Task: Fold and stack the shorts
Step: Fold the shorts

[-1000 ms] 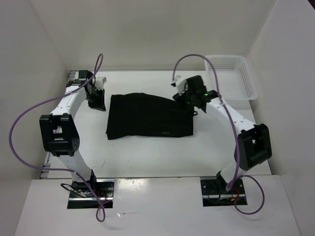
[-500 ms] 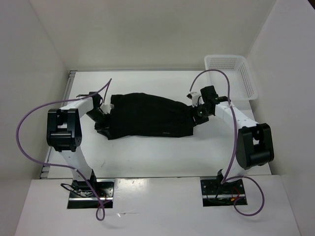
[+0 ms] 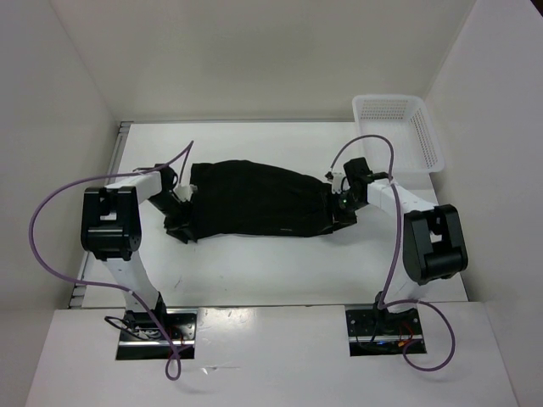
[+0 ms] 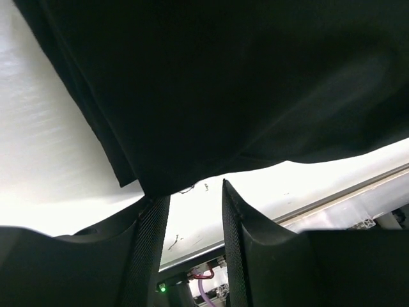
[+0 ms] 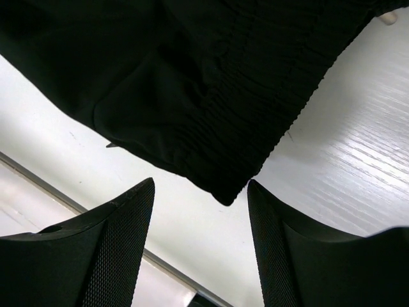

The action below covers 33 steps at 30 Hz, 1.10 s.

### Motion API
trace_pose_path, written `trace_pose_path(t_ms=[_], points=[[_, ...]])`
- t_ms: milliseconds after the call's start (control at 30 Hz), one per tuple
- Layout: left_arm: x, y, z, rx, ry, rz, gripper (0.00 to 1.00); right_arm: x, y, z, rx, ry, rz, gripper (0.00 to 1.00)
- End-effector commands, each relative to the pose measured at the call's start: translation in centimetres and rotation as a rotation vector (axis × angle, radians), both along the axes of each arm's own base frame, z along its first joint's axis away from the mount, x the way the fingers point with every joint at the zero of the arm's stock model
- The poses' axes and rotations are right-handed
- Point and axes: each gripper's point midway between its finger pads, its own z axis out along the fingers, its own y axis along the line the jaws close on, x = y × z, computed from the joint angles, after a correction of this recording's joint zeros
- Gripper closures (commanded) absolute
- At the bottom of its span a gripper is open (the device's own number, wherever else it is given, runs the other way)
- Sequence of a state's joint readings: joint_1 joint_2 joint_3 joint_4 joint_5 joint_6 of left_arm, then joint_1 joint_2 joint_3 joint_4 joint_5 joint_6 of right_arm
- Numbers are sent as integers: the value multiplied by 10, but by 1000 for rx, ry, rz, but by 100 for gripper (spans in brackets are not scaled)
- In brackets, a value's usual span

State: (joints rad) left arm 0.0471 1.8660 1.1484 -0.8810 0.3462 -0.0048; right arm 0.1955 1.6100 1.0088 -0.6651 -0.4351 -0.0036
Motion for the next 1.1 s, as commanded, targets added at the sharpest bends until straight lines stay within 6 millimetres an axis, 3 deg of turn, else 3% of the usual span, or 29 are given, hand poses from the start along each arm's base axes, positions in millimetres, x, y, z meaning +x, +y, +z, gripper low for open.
trace_pose_path(t_ms=[0, 200, 333, 500, 533, 700, 833, 933, 967, 1067], points=[[22, 1, -1, -20, -66, 11, 54, 7, 6, 0, 41, 5, -10, 34], [40, 15, 16, 59, -143, 9, 56, 14, 3, 3, 24, -19, -17, 34], [39, 17, 12, 71, -130, 8, 52, 23, 1, -1, 1, -38, -26, 34], [35, 15, 7, 58, -109, 8, 52, 37, 2, 8, 3, -80, -9, 34], [35, 13, 8, 45, -110, 8, 53, 37, 2, 8, 3, -80, -9, 34], [29, 1, 4, -28, -67, 12, 82, 37, 2, 5, -1, -75, -1, 37], [22, -3, 7, -50, -28, 14, 100, 37, -4, 5, -34, -84, -4, 45], [31, -3, 14, -49, -50, 13, 100, 37, -10, 5, -72, -106, 16, 54], [32, -2, 17, -49, -49, 13, 100, 37, -10, 5, -72, -106, 16, 65], [49, -3, 34, -57, -91, 13, 100, 42, -12, 8, -86, -131, 35, 83]])
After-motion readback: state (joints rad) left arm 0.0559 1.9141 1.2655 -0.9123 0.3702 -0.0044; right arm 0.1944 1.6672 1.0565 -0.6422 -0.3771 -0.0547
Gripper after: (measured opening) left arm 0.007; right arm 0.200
